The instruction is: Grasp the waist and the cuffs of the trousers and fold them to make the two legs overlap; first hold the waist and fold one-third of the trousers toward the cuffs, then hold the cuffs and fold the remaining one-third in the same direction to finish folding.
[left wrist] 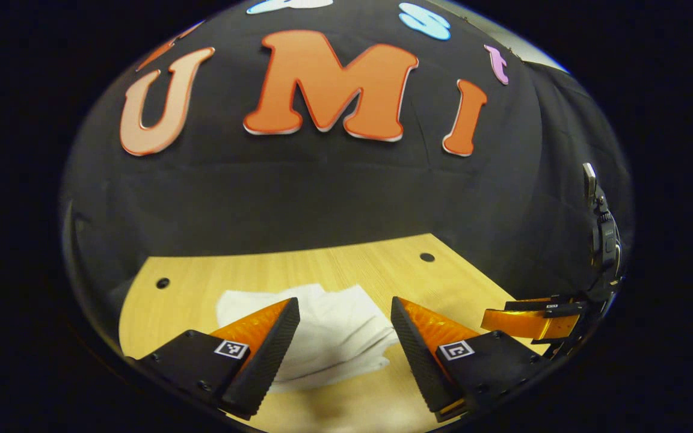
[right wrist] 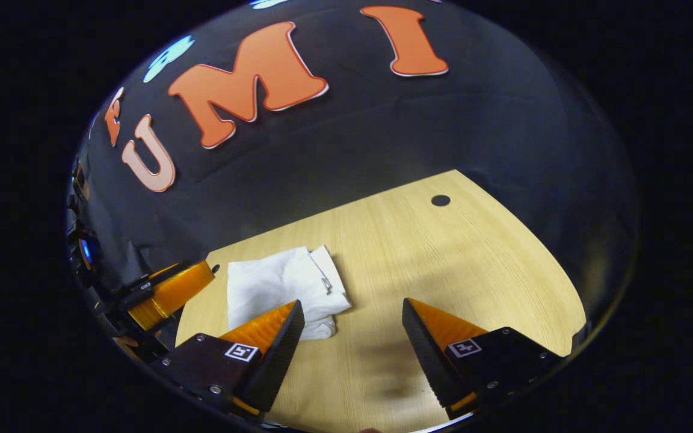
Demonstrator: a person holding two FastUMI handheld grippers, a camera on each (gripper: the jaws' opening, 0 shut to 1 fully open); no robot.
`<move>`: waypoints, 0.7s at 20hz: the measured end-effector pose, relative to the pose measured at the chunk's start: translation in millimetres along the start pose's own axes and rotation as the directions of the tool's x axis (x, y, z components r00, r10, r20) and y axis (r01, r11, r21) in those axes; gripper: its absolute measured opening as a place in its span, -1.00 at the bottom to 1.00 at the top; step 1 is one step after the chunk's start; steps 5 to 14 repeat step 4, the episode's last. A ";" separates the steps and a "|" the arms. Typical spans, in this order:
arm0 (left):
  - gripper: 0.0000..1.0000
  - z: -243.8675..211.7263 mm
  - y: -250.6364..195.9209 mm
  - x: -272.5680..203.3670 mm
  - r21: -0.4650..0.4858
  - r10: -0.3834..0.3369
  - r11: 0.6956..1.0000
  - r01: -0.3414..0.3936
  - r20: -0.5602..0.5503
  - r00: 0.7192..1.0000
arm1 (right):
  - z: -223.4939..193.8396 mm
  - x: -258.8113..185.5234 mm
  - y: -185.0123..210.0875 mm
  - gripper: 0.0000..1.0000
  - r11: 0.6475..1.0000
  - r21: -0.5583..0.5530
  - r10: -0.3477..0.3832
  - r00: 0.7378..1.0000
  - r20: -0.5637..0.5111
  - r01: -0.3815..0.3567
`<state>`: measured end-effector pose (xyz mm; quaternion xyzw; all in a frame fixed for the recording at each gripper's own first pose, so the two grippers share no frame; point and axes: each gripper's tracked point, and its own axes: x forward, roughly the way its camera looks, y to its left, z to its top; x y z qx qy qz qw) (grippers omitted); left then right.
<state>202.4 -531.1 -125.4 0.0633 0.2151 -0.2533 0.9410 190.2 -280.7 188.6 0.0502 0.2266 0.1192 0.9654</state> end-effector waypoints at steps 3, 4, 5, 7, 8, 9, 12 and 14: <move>0.97 -2.4 15.5 -19.0 -0.030 0.102 0.995 -0.099 0.103 0.989 | 21.3 -10.5 23.3 0.97 0.997 -0.076 0.024 0.997 0.076 -0.018; 0.98 -0.2 25.4 -22.3 -0.010 0.151 0.989 -0.151 0.138 0.979 | 30.5 -15.2 31.4 0.97 0.995 -0.098 0.034 0.993 0.115 -0.022; 0.98 -0.2 25.4 -22.3 -0.010 0.151 0.989 -0.151 0.138 0.979 | 30.5 -15.2 31.4 0.97 0.995 -0.098 0.034 0.993 0.115 -0.022; 0.98 -0.2 25.4 -22.3 -0.010 0.151 0.989 -0.151 0.138 0.979 | 30.5 -15.2 31.4 0.97 0.995 -0.098 0.034 0.993 0.115 -0.022; 0.98 -0.2 25.4 -22.3 -0.010 0.151 0.989 -0.151 0.138 0.979 | 30.5 -15.2 31.4 0.97 0.995 -0.098 0.034 0.993 0.115 -0.022; 0.98 -0.2 25.4 -22.3 -0.010 0.151 0.989 -0.151 0.138 0.979 | 30.5 -15.2 31.4 0.97 0.995 -0.098 0.034 0.993 0.115 -0.022; 0.98 -0.2 25.4 -22.3 -0.010 0.151 0.989 -0.151 0.138 0.979 | 30.5 -15.2 31.4 0.97 0.995 -0.098 0.034 0.993 0.115 -0.022; 0.98 -0.2 25.4 -22.3 -0.010 0.151 0.989 -0.151 0.138 0.979 | 30.5 -15.2 31.4 0.97 0.995 -0.098 0.034 0.993 0.115 -0.022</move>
